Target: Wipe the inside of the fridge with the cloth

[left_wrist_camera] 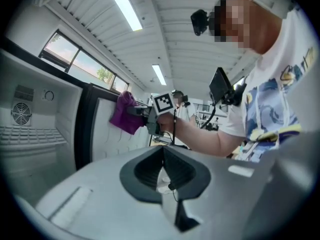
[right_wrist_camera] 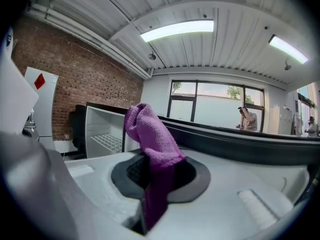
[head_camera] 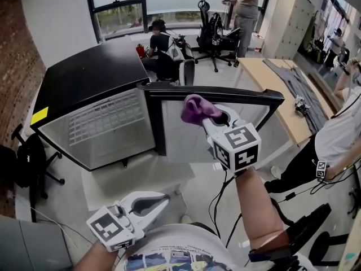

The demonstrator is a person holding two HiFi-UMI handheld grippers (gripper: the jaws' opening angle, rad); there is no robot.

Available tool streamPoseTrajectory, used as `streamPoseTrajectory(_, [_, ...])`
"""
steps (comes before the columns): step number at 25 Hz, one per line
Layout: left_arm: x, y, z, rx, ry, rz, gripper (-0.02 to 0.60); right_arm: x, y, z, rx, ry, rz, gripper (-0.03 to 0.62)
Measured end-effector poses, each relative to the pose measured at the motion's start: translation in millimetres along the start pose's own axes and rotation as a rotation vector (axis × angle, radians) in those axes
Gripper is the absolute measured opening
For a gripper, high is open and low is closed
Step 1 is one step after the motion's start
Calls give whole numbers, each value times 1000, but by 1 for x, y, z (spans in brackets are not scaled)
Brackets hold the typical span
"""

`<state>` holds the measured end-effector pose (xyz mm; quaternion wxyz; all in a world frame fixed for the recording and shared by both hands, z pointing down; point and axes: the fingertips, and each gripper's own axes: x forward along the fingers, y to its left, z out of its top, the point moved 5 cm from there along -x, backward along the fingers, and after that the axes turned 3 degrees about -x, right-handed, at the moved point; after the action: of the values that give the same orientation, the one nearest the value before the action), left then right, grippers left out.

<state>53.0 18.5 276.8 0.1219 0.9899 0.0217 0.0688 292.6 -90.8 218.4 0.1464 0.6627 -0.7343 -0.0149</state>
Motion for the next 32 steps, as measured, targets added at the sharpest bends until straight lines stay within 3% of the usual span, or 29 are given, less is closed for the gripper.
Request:
streamPoseTrajectory(11, [52,-8,3,-11,34,-93,6,-54,-60,-25,12,43,-166,54])
streamPoseTrajectory(24, [74,-20,0,7,71,-179,6,-119,-119,-52,39,129,-400,54])
streamPoseTrajectory(32, [62,-25,-2,11,68,-188,6,-136,-116,-50,54,126,-426,54])
